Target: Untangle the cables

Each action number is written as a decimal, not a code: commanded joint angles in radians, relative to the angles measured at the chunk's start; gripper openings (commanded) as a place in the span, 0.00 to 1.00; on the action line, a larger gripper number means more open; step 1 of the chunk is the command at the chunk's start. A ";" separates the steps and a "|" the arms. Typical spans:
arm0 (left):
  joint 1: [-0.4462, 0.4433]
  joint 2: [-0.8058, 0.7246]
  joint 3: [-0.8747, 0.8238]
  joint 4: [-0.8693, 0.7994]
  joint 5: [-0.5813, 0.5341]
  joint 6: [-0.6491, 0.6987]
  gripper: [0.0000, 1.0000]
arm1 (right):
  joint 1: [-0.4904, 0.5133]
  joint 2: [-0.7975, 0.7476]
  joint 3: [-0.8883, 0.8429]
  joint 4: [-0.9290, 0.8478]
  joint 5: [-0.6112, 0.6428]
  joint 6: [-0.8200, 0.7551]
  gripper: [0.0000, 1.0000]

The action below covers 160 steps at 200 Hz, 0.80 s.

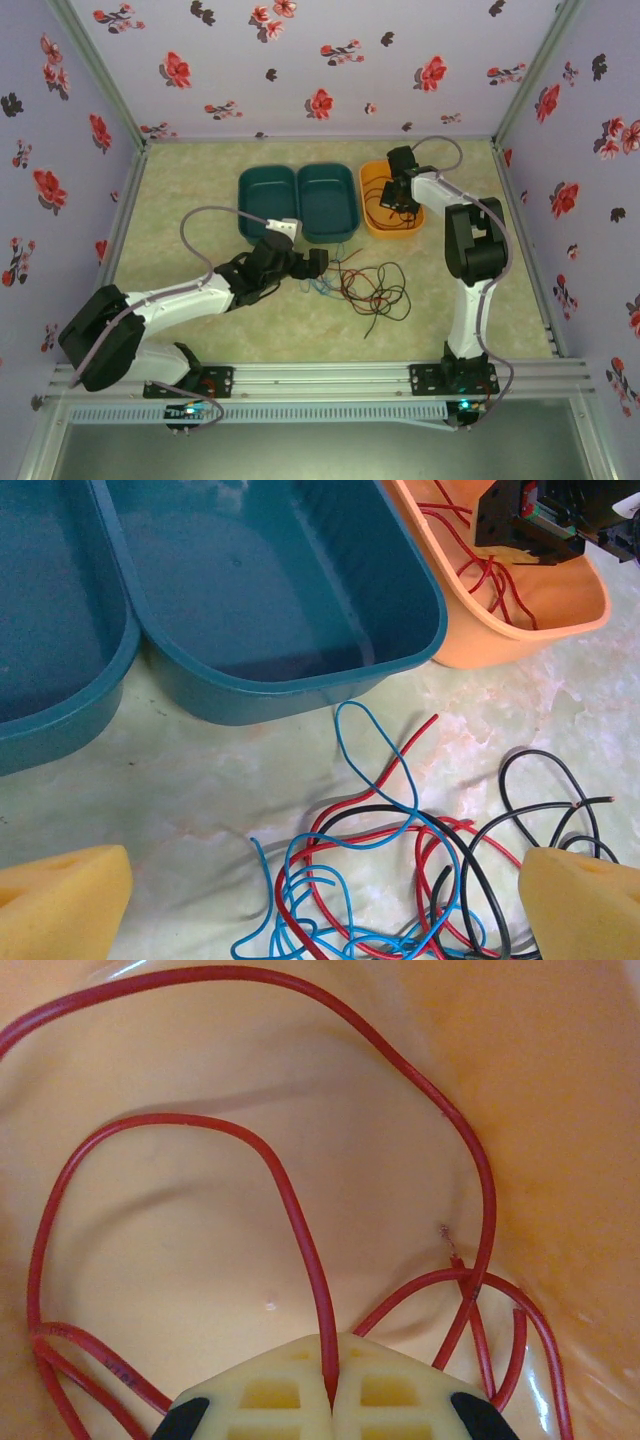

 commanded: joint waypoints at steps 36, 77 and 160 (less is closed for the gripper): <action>-0.008 -0.005 0.036 -0.008 0.001 -0.002 1.00 | -0.003 -0.175 -0.035 -0.035 -0.004 -0.034 0.25; -0.008 0.000 0.052 -0.029 -0.024 -0.024 1.00 | -0.003 -0.270 -0.074 -0.051 0.018 -0.032 0.40; -0.007 0.179 0.259 -0.267 -0.028 -0.028 1.00 | 0.018 -0.664 -0.400 0.032 -0.029 0.008 0.44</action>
